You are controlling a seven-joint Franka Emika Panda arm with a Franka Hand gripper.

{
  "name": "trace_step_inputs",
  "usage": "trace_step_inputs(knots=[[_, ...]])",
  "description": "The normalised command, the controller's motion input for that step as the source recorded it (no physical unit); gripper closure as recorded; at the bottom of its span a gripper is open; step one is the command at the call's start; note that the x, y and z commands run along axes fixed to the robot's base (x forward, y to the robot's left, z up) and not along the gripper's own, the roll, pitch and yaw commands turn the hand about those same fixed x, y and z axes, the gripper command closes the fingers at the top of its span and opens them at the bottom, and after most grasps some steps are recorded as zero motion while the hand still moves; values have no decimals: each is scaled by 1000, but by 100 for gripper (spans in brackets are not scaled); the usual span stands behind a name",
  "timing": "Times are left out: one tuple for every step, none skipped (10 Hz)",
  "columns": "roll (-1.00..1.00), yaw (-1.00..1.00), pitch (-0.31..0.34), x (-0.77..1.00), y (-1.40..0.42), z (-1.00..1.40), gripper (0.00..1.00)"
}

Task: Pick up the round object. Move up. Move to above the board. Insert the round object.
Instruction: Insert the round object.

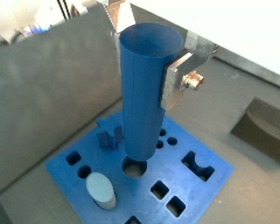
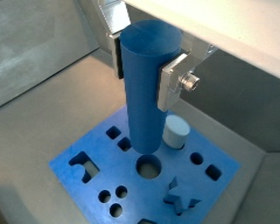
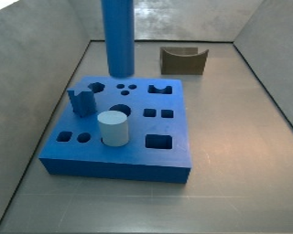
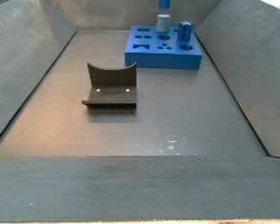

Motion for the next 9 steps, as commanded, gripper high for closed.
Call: trace_step_inputs(knots=[[-6, -20, -27, 114, 166, -469, 100], [0, -9, -84, 126, 54, -560, 100], [0, -6, -113, 94, 0, -626, 100], [10, 0, -131, 0, 0, -663, 100], [24, 0, -97, 0, -20, -577, 100], [19, -49, -51, -266, -31, -383, 100], [43, -26, -39, -303, -40, -300, 100], [39, -14, -56, -214, -43, -320, 100], [23, -6, -63, -166, -20, -300, 100]])
